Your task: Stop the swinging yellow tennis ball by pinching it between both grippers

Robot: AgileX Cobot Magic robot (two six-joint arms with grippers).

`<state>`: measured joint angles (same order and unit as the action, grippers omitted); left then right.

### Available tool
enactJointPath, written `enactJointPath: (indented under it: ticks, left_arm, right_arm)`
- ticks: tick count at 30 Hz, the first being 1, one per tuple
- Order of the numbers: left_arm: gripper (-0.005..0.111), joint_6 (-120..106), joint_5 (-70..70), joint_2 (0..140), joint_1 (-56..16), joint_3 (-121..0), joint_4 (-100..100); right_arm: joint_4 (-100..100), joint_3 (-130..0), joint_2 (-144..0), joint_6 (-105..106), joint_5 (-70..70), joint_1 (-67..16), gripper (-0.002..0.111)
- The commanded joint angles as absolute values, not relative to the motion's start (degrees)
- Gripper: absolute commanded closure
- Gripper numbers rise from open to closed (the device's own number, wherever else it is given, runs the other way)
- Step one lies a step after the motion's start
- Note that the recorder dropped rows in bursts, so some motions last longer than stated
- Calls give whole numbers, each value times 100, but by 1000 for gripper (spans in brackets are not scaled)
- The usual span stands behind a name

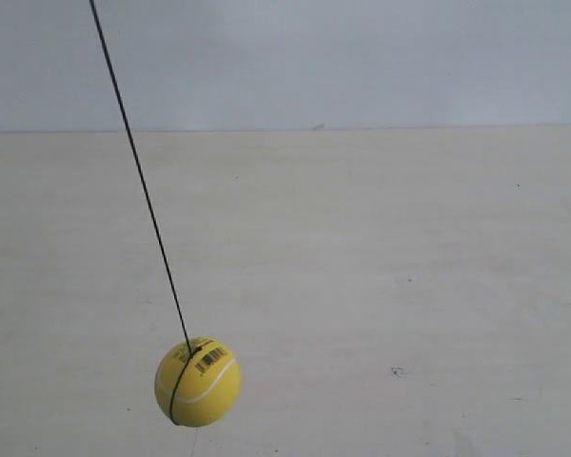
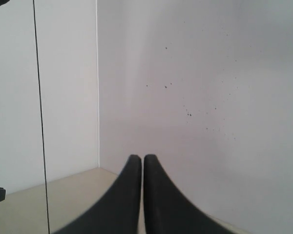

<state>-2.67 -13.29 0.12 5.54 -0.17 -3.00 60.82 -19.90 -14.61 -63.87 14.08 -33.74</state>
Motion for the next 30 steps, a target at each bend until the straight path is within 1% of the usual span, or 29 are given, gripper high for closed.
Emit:
enactJointPath:
  ticks: [1, 6, 9, 16, 20, 25, 27, 30]
  left_arm:
    - [102, -310, -1328, 0, 570, 0, -301]
    - [102, -310, -1328, 0, 570, 0, -301]
    - [102, -310, -1328, 0, 570, 0, -301]
    - [102, -310, -1328, 0, 570, 0, -301]
    - [102, -310, -1330, 0, 570, 0, -301]
    - [102, -310, -1330, 0, 570, 0, -301]
    - [102, -310, -1330, 0, 570, 0, -301]
    - [102, -310, -1330, 0, 570, 0, -301]
  right_arm:
    - [5955, -2000, -1444, -6401, 1404, -3374, 108]
    - [4526, -2000, -1441, -6343, 1383, -3374, 108]
    - [4452, -1977, -1217, -5759, 1064, -3374, 108]
    - [3027, -1474, 0, -5229, 302, -3367, 108]
    - [2783, -1313, 0, -4053, 351, -3242, 108]
    - [1520, -973, 0, -2125, 862, -2593, 108]
    - [591, -767, 0, -1205, 924, -2097, 108]
    - [278, -424, 0, -866, 935, -1332, 108]
